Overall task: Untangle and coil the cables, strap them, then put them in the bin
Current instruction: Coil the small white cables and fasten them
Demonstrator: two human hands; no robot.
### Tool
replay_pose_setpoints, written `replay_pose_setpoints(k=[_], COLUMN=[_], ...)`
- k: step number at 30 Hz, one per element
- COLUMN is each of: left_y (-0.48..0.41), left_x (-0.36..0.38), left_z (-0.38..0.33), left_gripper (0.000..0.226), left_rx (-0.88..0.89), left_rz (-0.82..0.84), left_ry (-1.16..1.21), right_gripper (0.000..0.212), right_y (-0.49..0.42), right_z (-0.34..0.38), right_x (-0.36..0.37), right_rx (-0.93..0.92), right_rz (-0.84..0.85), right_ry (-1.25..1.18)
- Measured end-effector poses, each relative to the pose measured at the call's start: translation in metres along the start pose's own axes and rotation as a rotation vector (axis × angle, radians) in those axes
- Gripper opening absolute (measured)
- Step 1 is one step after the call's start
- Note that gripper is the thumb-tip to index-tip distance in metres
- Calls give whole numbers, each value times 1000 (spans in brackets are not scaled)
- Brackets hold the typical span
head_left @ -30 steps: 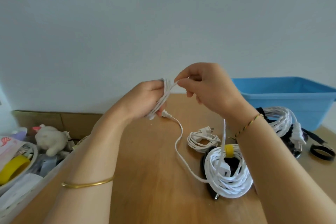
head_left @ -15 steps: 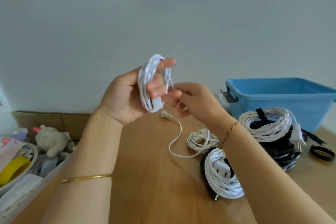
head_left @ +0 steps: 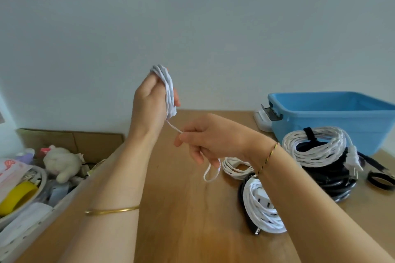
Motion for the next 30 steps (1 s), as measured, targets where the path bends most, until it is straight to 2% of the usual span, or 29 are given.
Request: replay_pose_setpoints(k=[3, 7, 8, 13, 17, 24, 27, 30], left_y=[1, 5, 8, 40, 55, 46, 37, 20], left_x=[3, 15, 19, 50, 63, 61, 60, 49], left_z=[-3, 5, 7, 11, -1, -16, -18, -13], left_gripper=[34, 36, 36, 29, 38, 45, 41, 33], left_rx=[153, 128, 94, -180, -199, -135, -146, -201], left_rz=[55, 241, 308, 707, 928, 918, 794, 544], left_ry=[-345, -620, -617, -236, 81, 448, 577, 682], right_gripper=[19, 20, 20, 15, 18, 26, 28, 24], right_y=[9, 24, 27, 32, 30, 11, 3, -10], right_z=[18, 34, 34, 23, 11, -13, -12, -17], right_x=[-20, -64, -73, -97, -98, -80, -64, -42], right_rx=[-79, -244, -271, -342, -347, -279, -258, -172], right_rz=[-109, -419, -491, -753, -774, -663, -577, -470], right_ry=[-42, -78, -75, -19, -72, -182, -181, -54])
Point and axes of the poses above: each hand's wrist, its own y-axis away from the middle knuckle, its own x-axis out of the palm, z = x × y, the point moved 9 cm from there along -y, towards the middle knuckle, and after that the axes turned 9 degrees about -y, right-handed, at the moved point
